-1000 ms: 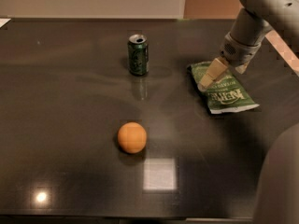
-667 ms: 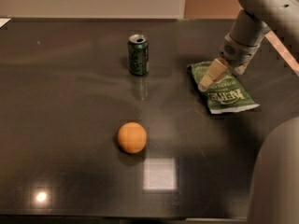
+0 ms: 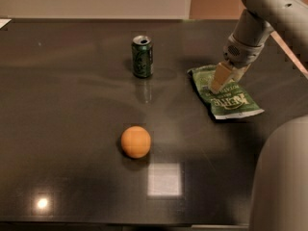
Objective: Move green jalapeno chip bag near green can
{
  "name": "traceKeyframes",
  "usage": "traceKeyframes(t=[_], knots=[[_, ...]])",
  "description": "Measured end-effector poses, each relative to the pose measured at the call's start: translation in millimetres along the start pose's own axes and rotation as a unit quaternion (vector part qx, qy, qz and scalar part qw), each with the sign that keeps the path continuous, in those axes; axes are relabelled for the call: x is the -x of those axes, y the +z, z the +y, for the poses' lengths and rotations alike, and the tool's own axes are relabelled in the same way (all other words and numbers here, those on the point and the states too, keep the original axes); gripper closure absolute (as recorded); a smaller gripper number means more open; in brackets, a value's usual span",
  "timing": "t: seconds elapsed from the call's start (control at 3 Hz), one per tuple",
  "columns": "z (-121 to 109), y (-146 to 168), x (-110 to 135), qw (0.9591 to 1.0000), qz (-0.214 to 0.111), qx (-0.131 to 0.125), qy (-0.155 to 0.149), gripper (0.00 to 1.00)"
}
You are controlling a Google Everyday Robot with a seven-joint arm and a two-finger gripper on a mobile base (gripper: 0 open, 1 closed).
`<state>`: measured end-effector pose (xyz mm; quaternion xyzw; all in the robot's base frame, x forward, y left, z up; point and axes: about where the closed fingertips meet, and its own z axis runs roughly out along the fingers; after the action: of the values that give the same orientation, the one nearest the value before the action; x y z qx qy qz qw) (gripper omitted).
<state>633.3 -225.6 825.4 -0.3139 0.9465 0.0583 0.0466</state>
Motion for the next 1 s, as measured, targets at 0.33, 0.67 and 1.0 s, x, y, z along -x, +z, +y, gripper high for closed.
traceKeyframes(t=[0.33,0.67,1.0], knots=[[4.6,-4.4,5.4,0.9999,0.0,-0.005,-0.013,0.65],[11.0,-12.6,14.5,0.9995,-0.006,-0.009,-0.029,0.88],[19.9,-21.3,29.2,0.9987,-0.016,-0.007,-0.047,1.0]])
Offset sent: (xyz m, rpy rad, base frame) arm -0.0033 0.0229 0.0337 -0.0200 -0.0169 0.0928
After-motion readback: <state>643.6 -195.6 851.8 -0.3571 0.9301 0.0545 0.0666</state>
